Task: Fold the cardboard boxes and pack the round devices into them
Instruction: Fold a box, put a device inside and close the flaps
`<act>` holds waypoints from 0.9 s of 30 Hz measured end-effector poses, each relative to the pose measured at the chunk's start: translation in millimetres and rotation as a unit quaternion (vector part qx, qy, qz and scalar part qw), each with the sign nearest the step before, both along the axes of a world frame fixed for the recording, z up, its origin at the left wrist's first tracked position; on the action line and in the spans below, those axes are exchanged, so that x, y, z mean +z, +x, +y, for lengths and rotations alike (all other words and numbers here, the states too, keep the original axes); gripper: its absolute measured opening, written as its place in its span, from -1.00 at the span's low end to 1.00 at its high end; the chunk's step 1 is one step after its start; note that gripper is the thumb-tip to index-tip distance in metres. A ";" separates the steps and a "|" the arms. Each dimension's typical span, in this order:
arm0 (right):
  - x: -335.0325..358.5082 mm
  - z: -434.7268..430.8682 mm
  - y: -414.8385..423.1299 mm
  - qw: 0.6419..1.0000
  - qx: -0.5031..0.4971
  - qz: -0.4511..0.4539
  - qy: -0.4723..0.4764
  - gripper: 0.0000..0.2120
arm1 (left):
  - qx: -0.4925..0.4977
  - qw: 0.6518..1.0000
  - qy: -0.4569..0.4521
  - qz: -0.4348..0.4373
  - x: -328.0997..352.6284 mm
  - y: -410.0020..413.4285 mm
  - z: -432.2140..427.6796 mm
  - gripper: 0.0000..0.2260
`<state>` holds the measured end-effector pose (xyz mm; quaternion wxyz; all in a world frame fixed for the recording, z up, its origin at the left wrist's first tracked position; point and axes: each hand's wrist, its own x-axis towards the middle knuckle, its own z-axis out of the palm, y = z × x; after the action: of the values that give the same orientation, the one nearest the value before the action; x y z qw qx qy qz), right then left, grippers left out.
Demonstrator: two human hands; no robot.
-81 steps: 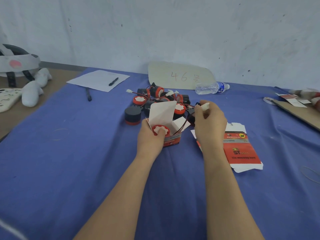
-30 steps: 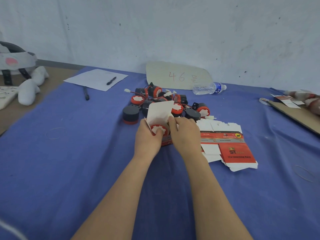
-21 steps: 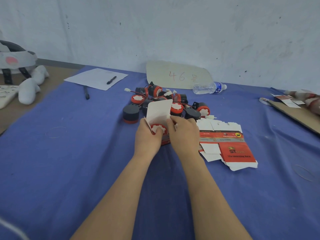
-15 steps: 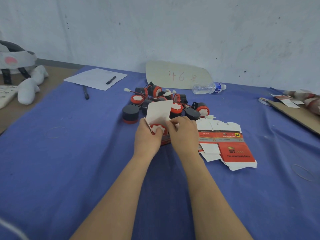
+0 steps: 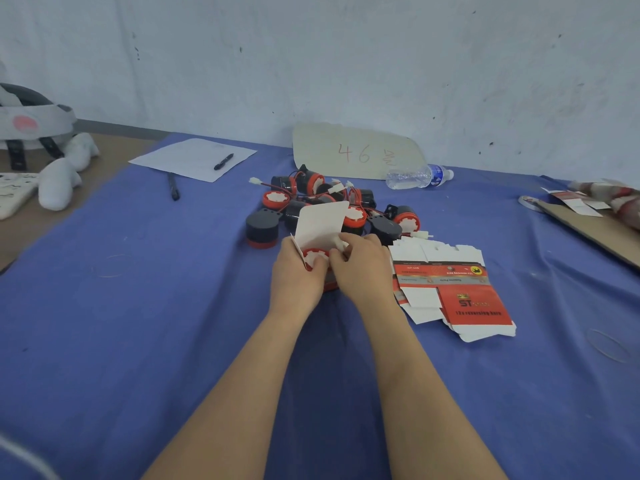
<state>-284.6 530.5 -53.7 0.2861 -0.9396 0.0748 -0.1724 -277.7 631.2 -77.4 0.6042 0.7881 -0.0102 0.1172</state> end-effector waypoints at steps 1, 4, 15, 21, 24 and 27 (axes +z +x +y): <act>0.5 -0.7 1.1 1.000 -0.002 0.003 0.005 -0.63 | -0.001 1.000 0.003 0.000 0.0 -0.3 0.0 -0.79; -0.4 -1.7 3.1 1.000 -0.007 0.000 0.017 -0.65 | -0.008 1.000 0.003 -0.003 -0.1 0.1 -0.5 -0.80; -5.2 -7.1 7.5 0.997 -0.055 0.002 0.060 -0.73 | -0.015 1.000 0.010 -0.004 -0.4 -0.3 -0.5 -0.80; -5.3 -11.4 7.5 0.995 -0.012 -0.004 0.100 -0.75 | -0.003 1.000 0.006 -0.001 -0.6 -0.4 -1.4 -0.79; -6.1 -9.1 9.3 0.991 0.000 -0.006 0.137 -0.76 | -0.005 1.000 0.008 -0.002 0.0 -2.2 -2.7 -0.81; -6.9 -4.6 10.2 0.986 0.013 -0.011 0.165 -0.71 | -0.005 1.000 0.014 -0.003 0.3 -2.5 -2.5 -0.81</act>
<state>-274.4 526.0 -60.6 0.4406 -0.8784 0.0869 -0.1638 -280.1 628.7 -77.1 0.5932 0.7964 -0.0173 0.1161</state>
